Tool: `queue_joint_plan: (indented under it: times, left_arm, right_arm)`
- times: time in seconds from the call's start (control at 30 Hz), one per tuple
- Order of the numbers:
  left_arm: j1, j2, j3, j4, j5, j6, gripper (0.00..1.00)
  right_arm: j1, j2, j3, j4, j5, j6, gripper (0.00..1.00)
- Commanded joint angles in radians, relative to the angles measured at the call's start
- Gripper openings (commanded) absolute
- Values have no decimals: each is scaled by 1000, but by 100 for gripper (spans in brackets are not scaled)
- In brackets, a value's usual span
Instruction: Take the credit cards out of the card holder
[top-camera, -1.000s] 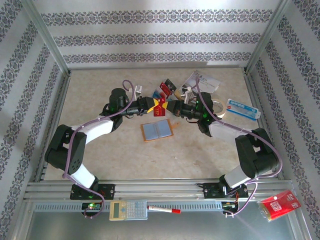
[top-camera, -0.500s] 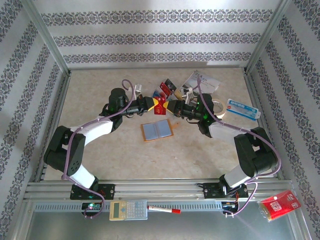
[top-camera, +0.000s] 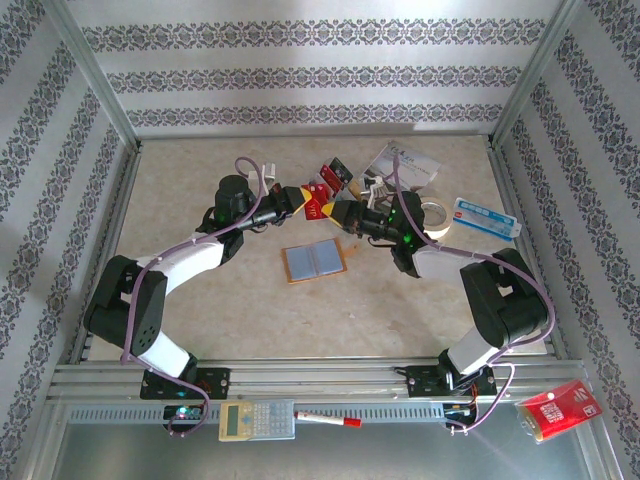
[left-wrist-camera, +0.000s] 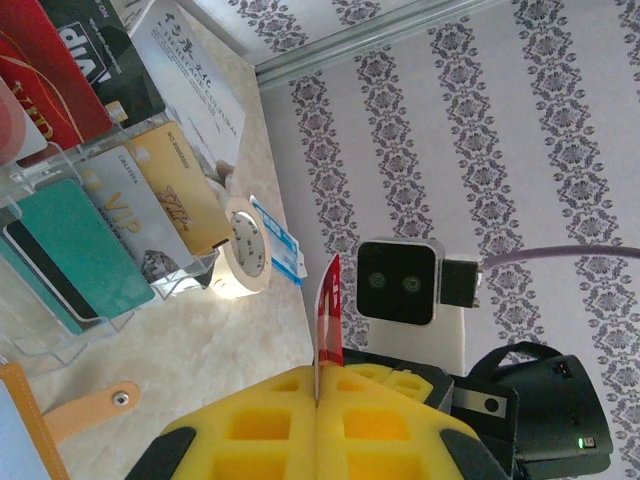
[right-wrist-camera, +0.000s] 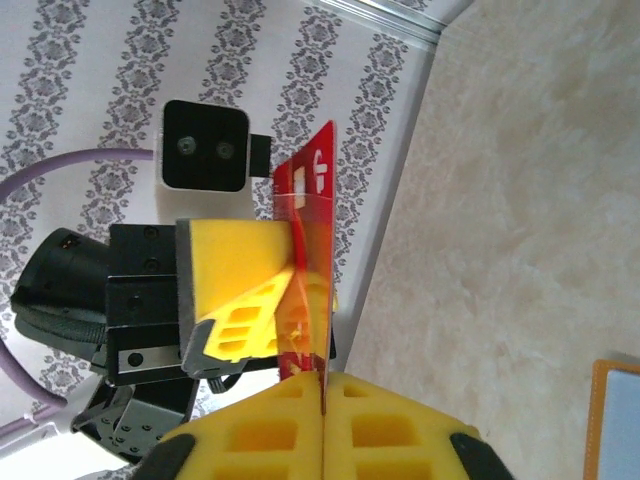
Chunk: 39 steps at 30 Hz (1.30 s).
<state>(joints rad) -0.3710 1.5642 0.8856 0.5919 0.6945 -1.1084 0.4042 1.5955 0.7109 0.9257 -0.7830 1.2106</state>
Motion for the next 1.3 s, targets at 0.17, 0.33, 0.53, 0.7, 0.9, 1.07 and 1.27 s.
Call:
queue_joint_plan:
  times: [0.17, 0.33, 0.53, 0.7, 0.9, 1.07, 1.27]
  left_arm:
    - [31, -53, 21, -209, -106, 50, 26]
    - [81, -103, 13, -403, -196, 124, 66]
    - [153, -154, 15, -637, -268, 243, 85]
    - [210, -212, -11, -729, -293, 335, 96]
    - [242, -295, -43, -776, -295, 437, 100]
    - [263, -336, -71, -812, -306, 462, 100]
    - [274, -368, -106, -812, -264, 476, 100]
  right_arm:
    - [6, -12, 18, -62, 24, -98, 0]
    - [-26, -50, 39, -272, 63, -231, 0]
    - [-50, -109, 146, -703, 165, -513, 0]
    - [-50, -120, 306, -1047, 320, -760, 0]
    - [-31, -28, 541, -1284, 433, -946, 0]
    - [-3, 119, 772, -1441, 558, -1088, 0]
    - [29, 305, 1034, -1574, 651, -1211, 0]
